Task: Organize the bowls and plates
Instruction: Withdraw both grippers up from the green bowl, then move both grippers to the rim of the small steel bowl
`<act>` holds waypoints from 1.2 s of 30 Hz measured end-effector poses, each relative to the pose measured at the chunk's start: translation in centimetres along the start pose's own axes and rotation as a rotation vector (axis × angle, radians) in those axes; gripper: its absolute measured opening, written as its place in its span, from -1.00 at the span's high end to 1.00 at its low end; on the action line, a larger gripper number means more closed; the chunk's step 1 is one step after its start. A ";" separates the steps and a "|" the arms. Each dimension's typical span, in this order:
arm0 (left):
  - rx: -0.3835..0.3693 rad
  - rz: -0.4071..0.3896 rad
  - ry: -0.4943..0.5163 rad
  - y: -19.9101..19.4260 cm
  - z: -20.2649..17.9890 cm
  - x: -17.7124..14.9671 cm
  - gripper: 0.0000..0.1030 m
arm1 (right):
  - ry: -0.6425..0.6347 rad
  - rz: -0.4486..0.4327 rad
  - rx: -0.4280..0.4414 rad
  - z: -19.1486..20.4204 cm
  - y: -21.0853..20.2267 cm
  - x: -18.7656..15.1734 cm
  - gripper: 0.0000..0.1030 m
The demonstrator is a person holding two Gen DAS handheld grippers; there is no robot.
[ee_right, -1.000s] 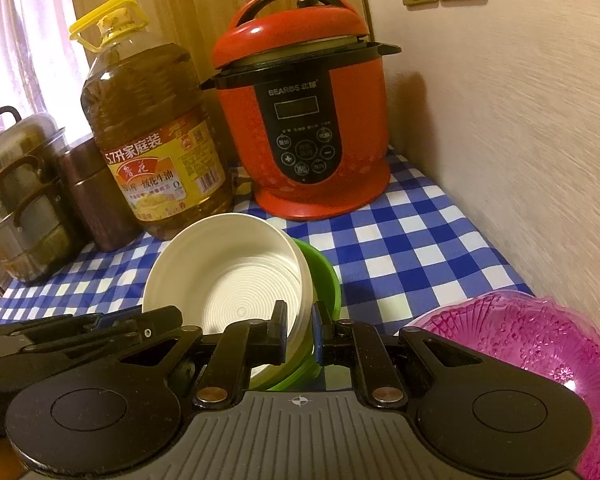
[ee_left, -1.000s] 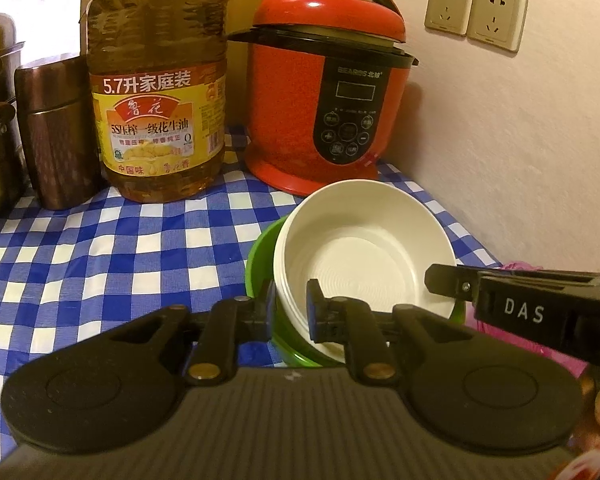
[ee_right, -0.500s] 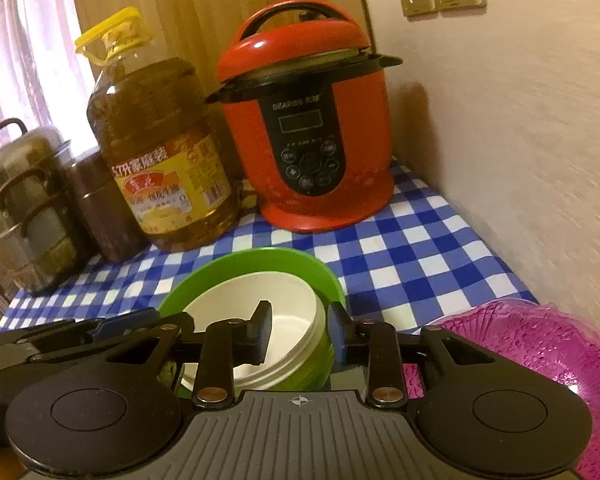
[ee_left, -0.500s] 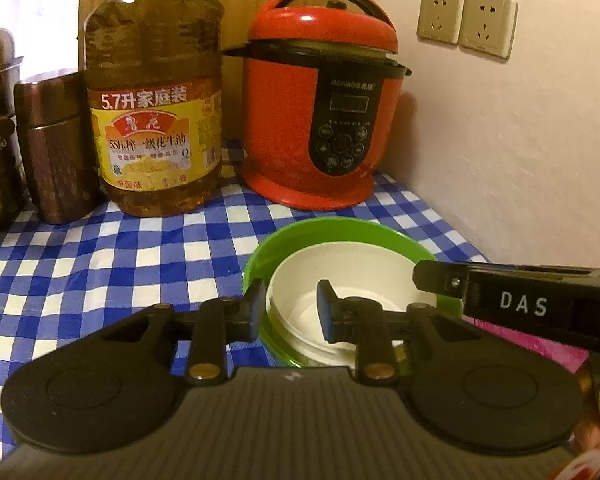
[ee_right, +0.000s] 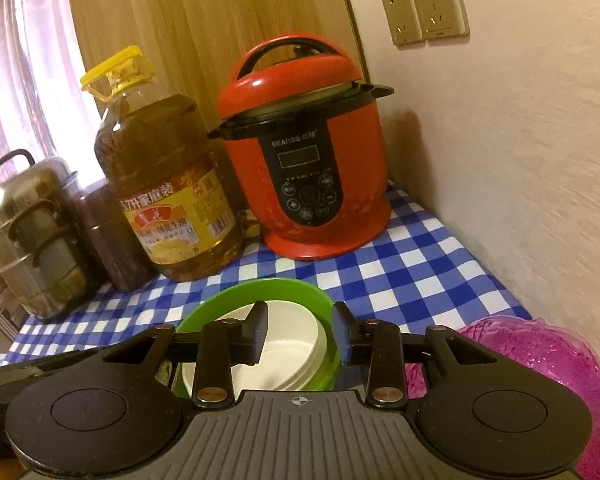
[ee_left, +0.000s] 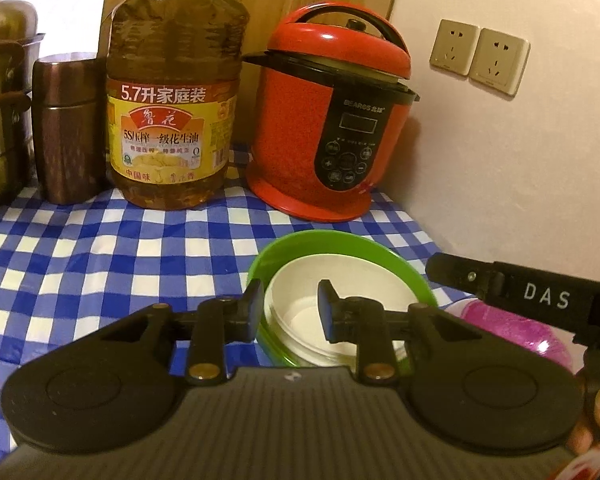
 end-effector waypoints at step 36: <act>0.023 0.114 -0.030 -18.9 -1.3 -6.7 0.50 | -0.010 0.201 0.004 5.1 -15.7 -8.8 0.18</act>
Point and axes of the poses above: each gripper's, at about its wrist camera, not at the fingertips, and y roughly the way its jaws point, z to its left, x to its top, the point moved 6 cm from there along y, roughly the way its jaws point, and after that the axes turned 7 degrees about y, right-handed, at the moved point
